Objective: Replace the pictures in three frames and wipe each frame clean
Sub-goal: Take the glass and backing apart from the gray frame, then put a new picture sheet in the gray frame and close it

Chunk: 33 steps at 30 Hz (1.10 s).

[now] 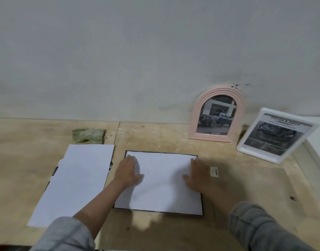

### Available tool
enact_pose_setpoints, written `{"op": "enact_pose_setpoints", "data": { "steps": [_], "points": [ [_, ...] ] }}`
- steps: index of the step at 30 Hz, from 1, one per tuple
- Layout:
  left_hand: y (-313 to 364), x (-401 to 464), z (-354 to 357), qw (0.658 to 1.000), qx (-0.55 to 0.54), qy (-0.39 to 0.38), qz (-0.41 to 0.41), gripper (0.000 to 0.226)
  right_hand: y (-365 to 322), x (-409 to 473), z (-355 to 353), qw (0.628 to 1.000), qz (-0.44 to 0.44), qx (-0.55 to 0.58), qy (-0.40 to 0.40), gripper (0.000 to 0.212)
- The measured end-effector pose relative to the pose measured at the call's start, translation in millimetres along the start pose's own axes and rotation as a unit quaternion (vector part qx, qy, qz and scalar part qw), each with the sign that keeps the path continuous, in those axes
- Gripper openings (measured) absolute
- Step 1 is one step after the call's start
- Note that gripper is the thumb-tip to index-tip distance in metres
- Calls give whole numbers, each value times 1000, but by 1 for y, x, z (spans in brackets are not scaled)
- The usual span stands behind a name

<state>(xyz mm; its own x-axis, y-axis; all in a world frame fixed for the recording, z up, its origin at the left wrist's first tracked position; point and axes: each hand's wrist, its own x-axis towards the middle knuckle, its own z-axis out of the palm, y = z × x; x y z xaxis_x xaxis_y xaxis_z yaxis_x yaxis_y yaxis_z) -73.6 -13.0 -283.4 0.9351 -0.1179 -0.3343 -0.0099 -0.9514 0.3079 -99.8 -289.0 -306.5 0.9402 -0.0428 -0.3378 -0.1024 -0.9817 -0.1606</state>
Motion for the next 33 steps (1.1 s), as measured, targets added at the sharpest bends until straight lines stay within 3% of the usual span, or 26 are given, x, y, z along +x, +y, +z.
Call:
{"op": "enact_pose_setpoints", "data": {
  "steps": [6, 14, 20, 22, 24, 26, 29, 33],
  "points": [
    [-11, 10, -1, 999, 44, -3, 14, 91, -11, 0, 1, 998, 20, 18, 48, 73],
    [-3, 9, -2, 997, 58, 25, -52, 93, -25, -14, 0, 992, 21, 78, 97, 58],
    [-5, -3, 1, 975, -139, 81, -154, 85, -19, -26, 3, 940, 74, 309, 125, 80],
    [-10, -6, 2, 961, -182, 113, -175, 60, -15, -31, 3, 910, 107, 377, 131, 79],
    [-12, -12, 1, 961, -174, 125, -174, 27, -12, -34, 1, 881, 147, 436, 112, 62],
    [-12, -20, 4, 957, -195, 135, -165, 32, -7, -40, -1, 874, 168, 446, 89, 39],
    [-14, -31, 4, 942, -247, 165, -154, 31, -3, -44, 0, 895, 164, 408, 69, 23],
    [-10, -43, -10, 902, -328, 236, -152, 34, -11, -37, -15, 875, 129, 438, 162, 13]
  ]
}}
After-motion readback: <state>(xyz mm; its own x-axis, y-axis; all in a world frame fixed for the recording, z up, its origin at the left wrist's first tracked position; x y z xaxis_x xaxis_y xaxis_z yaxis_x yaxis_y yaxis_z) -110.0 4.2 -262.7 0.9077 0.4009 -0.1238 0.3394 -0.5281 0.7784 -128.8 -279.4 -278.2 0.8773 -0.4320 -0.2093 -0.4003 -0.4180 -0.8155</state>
